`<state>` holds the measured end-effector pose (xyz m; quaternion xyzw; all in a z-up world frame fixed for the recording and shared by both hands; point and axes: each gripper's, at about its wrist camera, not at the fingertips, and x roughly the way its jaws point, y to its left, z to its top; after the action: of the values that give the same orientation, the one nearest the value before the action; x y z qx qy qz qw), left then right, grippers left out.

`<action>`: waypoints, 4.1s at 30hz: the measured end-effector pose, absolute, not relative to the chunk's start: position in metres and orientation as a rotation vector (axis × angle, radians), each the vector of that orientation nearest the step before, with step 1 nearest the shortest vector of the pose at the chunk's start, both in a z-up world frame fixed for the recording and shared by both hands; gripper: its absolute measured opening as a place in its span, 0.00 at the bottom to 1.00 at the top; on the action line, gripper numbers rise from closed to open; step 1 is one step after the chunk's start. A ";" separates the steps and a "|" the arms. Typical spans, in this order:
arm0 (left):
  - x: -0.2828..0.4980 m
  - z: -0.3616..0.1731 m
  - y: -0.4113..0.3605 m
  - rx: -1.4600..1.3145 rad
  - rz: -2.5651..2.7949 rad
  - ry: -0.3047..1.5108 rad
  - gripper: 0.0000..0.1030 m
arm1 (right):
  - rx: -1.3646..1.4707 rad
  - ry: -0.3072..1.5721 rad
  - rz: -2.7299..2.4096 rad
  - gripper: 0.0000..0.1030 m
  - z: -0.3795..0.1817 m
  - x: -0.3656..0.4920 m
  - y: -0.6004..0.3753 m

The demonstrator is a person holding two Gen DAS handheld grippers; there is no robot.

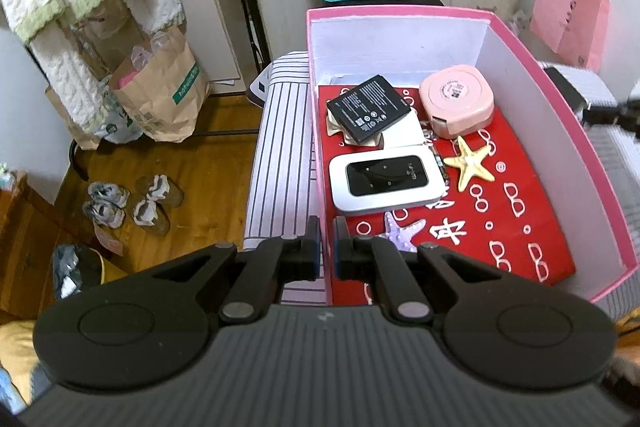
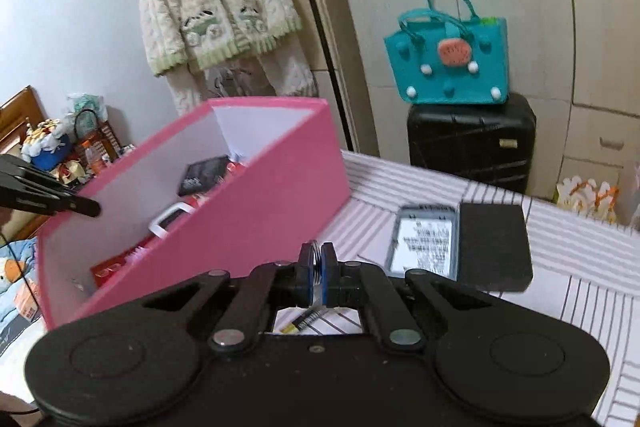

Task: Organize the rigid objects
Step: 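Grasp the keys on the table and carry them into the box, then release the keys in the box and return the right gripper to the table, then grasp the AA battery and drop it into the box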

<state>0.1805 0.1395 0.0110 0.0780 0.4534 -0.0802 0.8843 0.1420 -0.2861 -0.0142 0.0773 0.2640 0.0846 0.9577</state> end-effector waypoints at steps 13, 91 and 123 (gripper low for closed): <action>0.186 0.018 0.131 0.310 -0.233 1.001 0.05 | 0.105 0.447 0.272 0.05 0.081 0.125 -0.243; 0.161 0.012 0.137 0.171 -0.164 0.864 0.08 | -0.061 0.616 0.013 0.21 -0.075 0.162 -0.216; 0.172 0.015 0.150 0.112 -0.200 0.840 0.04 | -0.059 0.641 0.310 0.11 0.015 0.175 -0.152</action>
<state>0.1720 0.1503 0.0153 0.0541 0.4069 -0.0968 0.9067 0.1750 -0.1518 0.0147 -0.0290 0.3136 0.1517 0.9369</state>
